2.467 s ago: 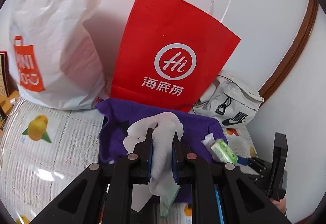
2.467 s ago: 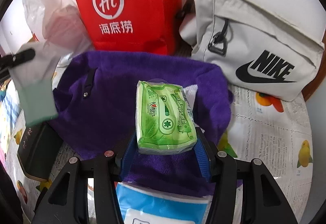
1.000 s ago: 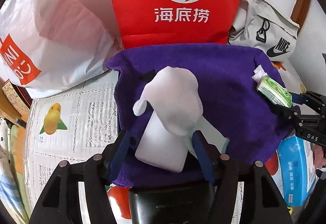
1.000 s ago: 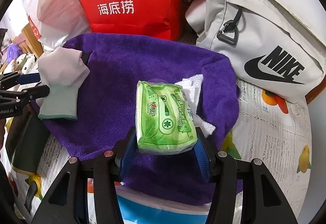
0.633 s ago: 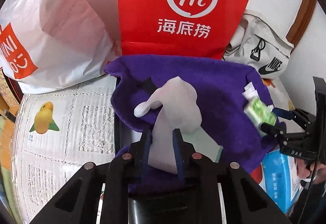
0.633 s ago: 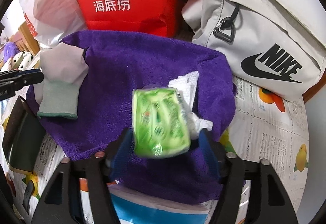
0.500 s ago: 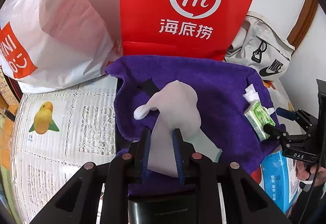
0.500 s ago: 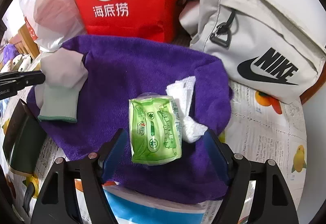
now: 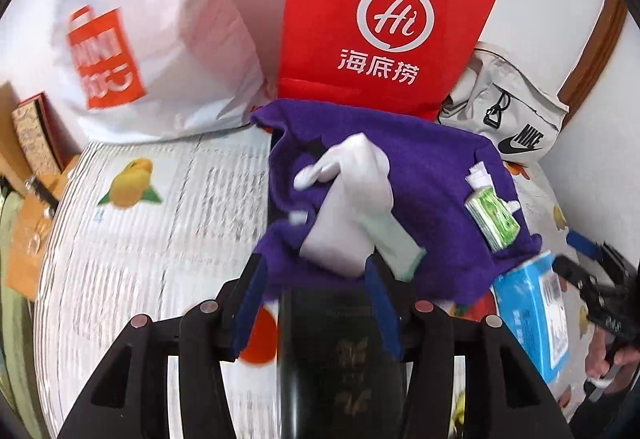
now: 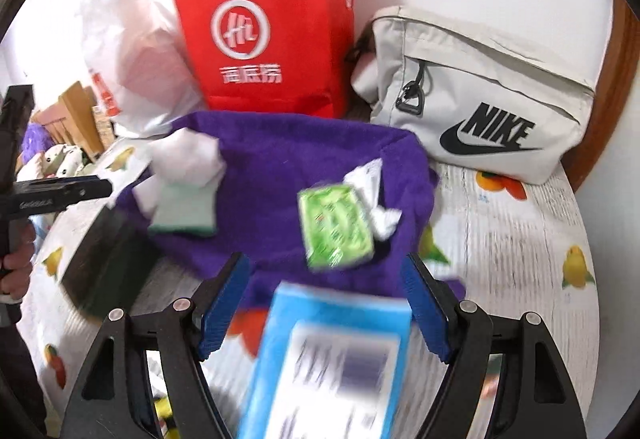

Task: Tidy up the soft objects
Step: 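Open the left tool to drop the white glove onto the purple towel, then grasp the white mesh bag with the right tool while the left tool grasps a black watch strap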

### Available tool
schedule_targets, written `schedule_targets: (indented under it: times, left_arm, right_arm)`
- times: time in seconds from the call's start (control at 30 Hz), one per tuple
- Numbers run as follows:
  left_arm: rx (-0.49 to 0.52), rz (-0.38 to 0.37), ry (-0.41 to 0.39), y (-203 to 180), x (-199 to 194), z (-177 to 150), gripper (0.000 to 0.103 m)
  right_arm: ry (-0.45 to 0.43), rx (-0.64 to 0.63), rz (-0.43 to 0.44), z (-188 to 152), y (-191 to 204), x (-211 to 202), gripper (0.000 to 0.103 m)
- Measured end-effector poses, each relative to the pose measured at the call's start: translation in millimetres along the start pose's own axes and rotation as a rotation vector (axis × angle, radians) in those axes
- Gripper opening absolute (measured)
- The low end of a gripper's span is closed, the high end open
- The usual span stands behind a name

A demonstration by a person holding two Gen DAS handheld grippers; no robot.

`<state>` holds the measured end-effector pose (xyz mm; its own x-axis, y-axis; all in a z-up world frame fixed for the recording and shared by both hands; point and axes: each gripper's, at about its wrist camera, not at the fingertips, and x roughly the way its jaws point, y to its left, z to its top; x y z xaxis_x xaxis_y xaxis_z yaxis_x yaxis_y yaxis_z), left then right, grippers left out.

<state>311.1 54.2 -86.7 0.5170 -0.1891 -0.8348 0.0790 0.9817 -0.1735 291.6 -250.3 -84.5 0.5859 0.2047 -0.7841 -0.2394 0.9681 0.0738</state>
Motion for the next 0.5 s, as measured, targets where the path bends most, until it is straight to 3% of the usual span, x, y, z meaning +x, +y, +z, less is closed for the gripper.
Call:
schedule_targets:
  times: [0.4,0.47,0.5]
  left_arm:
    - [-0.072,0.028,-0.008,18.0,-49.0,-76.6,0.058]
    - [-0.086,0.026,-0.003,21.3,-53.0,-88.7,0.058]
    - [-0.091,0.026,-0.001,22.7,-54.1,-94.5,0.058]
  right_arm:
    - [0.027,-0.028,0.079,-97.1,44.2,-68.6,0.077]
    - [0.046,-0.041,0.123,-116.0,48.9,-74.1,0.080]
    - [0.053,-0.047,0.141,-124.0,50.9,-75.4,0.085]
